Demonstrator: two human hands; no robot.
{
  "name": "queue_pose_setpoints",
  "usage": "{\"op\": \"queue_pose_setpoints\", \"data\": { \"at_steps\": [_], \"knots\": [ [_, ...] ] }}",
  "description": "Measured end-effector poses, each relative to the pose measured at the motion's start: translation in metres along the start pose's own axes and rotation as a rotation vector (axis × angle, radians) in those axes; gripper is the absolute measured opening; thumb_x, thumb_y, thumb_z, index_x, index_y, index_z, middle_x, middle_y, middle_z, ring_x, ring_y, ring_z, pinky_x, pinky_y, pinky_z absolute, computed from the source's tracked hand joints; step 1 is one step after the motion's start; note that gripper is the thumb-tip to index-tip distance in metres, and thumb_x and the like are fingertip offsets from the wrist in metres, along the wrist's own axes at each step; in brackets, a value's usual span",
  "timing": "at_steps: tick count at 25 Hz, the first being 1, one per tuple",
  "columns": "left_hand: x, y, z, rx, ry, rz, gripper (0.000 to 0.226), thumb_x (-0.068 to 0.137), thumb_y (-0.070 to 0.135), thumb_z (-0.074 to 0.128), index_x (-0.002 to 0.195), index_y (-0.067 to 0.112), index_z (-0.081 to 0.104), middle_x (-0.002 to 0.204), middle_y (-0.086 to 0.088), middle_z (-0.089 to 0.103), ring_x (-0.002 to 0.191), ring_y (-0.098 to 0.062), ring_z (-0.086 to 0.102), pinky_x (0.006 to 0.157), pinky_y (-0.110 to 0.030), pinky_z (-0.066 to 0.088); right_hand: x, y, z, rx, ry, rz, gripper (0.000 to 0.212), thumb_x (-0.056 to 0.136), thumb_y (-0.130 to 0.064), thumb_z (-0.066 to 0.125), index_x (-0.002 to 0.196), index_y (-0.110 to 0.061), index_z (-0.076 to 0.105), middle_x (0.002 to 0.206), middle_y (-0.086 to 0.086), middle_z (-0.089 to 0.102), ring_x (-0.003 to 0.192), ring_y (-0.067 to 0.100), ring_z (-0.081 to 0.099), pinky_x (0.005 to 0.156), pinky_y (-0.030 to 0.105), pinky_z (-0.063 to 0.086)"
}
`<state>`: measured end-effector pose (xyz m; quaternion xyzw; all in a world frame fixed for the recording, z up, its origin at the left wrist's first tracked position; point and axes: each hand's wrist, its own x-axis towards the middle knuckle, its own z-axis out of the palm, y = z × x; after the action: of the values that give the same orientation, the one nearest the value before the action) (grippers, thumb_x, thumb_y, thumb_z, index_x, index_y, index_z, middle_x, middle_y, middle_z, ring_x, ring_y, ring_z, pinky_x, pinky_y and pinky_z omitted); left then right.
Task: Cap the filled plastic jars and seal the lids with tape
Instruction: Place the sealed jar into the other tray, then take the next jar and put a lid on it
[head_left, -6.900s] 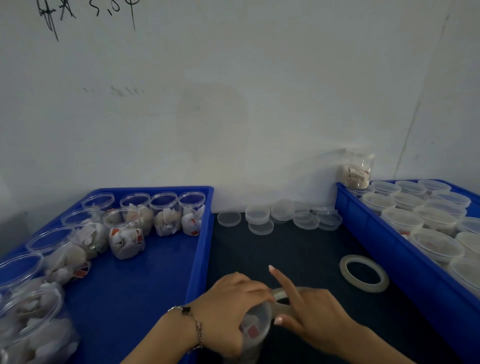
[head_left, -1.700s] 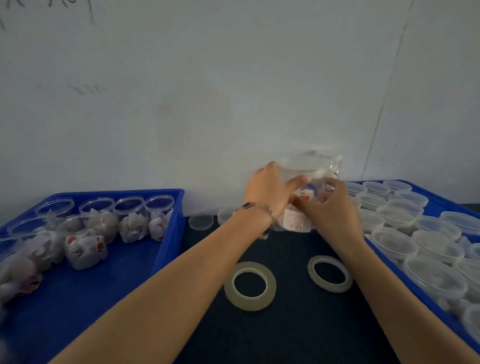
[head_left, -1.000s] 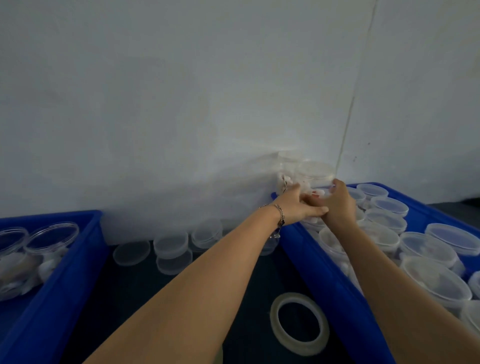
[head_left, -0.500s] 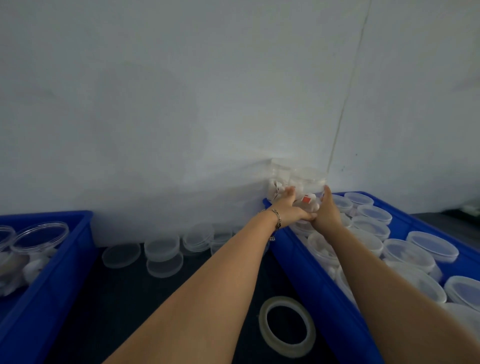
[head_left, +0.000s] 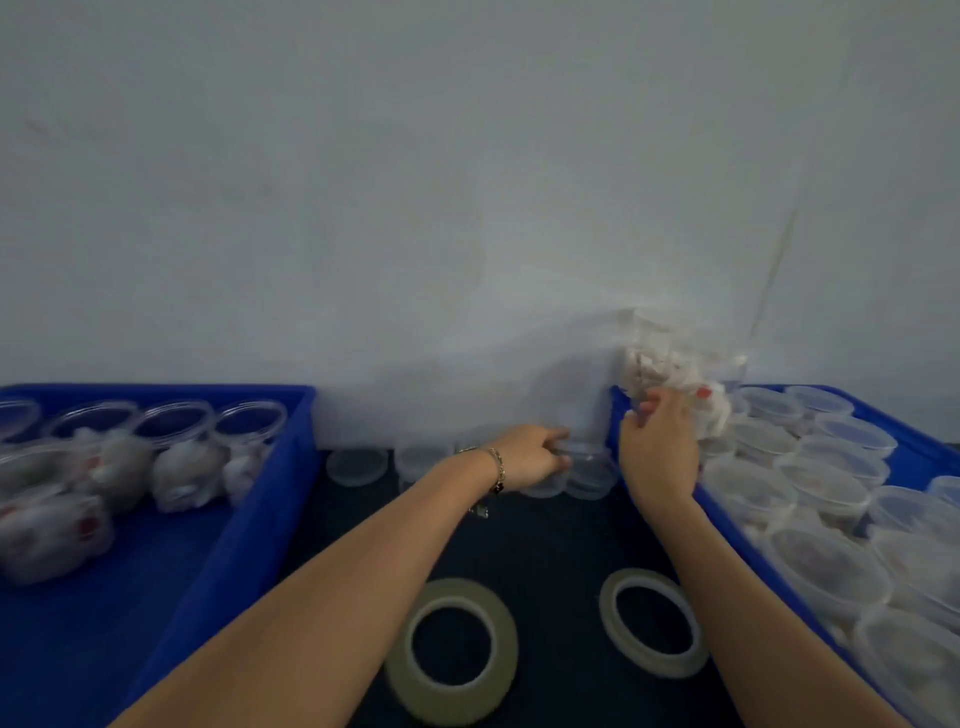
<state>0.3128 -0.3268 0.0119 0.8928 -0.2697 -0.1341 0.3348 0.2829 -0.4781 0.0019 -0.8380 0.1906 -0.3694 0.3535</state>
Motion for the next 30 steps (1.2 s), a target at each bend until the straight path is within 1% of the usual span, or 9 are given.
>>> {"op": "queue_pose_setpoints", "data": {
  "at_steps": [4,7,10,13,17,21,24,26,30],
  "knots": [
    [-0.079,-0.057,-0.036,0.138,0.038,-0.153,0.047,0.097,0.012,0.044,0.144,0.017,0.038,0.142,-0.009,0.046,0.126,-0.027,0.048,0.101,-0.031,0.038,-0.068,-0.061,0.050,0.137,-0.444,-0.156,0.027,0.090,-0.004,0.049,0.115,-0.006,0.059,0.111,0.009,0.063,0.095,0.019,0.057,0.079,0.028,0.043],
    [-0.136,-0.094,-0.061,0.173,0.155,-0.244,0.045,0.096,0.008,0.038,0.139,0.020,0.046,0.138,-0.008,0.051,0.120,-0.025,0.052,0.099,-0.033,0.040,-0.112,-0.117,0.083,0.170,-0.601,-0.279,0.024,0.089,-0.004,0.051,0.110,-0.006,0.063,0.110,0.010,0.066,0.096,0.021,0.060,0.081,0.029,0.045],
    [-0.191,-0.123,-0.086,0.162,0.344,-0.292,0.037,0.093,0.004,0.039,0.118,0.014,0.064,0.115,-0.014,0.065,0.097,-0.026,0.060,0.079,-0.030,0.044,-0.157,-0.169,0.115,0.186,-0.733,-0.362,0.022,0.089,-0.006,0.053,0.107,-0.006,0.065,0.111,0.010,0.067,0.101,0.024,0.061,0.086,0.028,0.043],
    [-0.232,-0.156,-0.112,0.000,0.615,-0.379,0.028,0.091,0.005,0.045,0.101,0.008,0.071,0.099,-0.014,0.069,0.078,-0.023,0.059,0.069,-0.031,0.046,-0.202,-0.212,0.143,0.235,-0.847,-0.396,0.015,0.093,-0.012,0.051,0.099,-0.012,0.065,0.099,0.003,0.065,0.085,0.013,0.059,0.075,0.025,0.047],
    [-0.264,-0.211,-0.144,-0.344,0.633,-0.678,0.017,0.093,0.005,0.048,0.089,0.000,0.064,0.083,-0.014,0.061,0.065,-0.019,0.053,0.061,-0.030,0.045,-0.247,-0.259,0.178,0.176,-1.003,-0.482,0.016,0.088,-0.006,0.049,0.079,-0.012,0.062,0.075,-0.002,0.060,0.063,0.009,0.051,0.055,0.026,0.041],
    [-0.279,-0.257,-0.155,-0.212,0.585,-0.783,0.036,0.097,0.013,0.046,0.064,0.021,0.036,0.068,0.003,0.039,0.061,-0.010,0.040,0.056,-0.018,0.034,-0.271,-0.279,0.213,0.078,-1.120,-0.404,0.022,0.086,-0.006,0.049,0.067,-0.013,0.058,0.070,0.003,0.057,0.059,0.013,0.049,0.048,0.025,0.036],
    [-0.273,-0.289,-0.158,-0.235,0.582,-0.871,0.011,0.096,0.023,0.048,0.087,0.024,0.052,0.097,-0.005,0.052,0.093,-0.021,0.050,0.075,-0.024,0.036,-0.280,-0.286,0.238,0.064,-1.139,-0.281,0.019,0.088,-0.005,0.048,0.095,-0.005,0.066,0.088,0.009,0.060,0.076,0.022,0.056,0.060,0.027,0.042],
    [-0.269,-0.309,-0.159,-0.154,0.520,-0.952,0.045,0.093,0.035,0.051,0.131,0.011,0.046,0.133,-0.014,0.046,0.118,-0.029,0.046,0.086,-0.029,0.036,-0.281,-0.290,0.250,0.044,-1.150,-0.247,0.015,0.089,-0.006,0.050,0.097,-0.003,0.063,0.095,0.013,0.062,0.078,0.022,0.055,0.062,0.028,0.041],
    [-0.261,-0.331,-0.164,-0.322,0.646,-0.955,0.067,0.085,0.042,0.060,0.140,0.011,0.034,0.137,-0.012,0.045,0.116,-0.032,0.049,0.074,-0.033,0.046,-0.289,-0.280,0.275,0.166,-1.143,-0.167,0.027,0.091,-0.016,0.052,0.117,-0.006,0.055,0.118,0.015,0.060,0.098,0.025,0.057,0.076,0.031,0.044]
  ]
}}
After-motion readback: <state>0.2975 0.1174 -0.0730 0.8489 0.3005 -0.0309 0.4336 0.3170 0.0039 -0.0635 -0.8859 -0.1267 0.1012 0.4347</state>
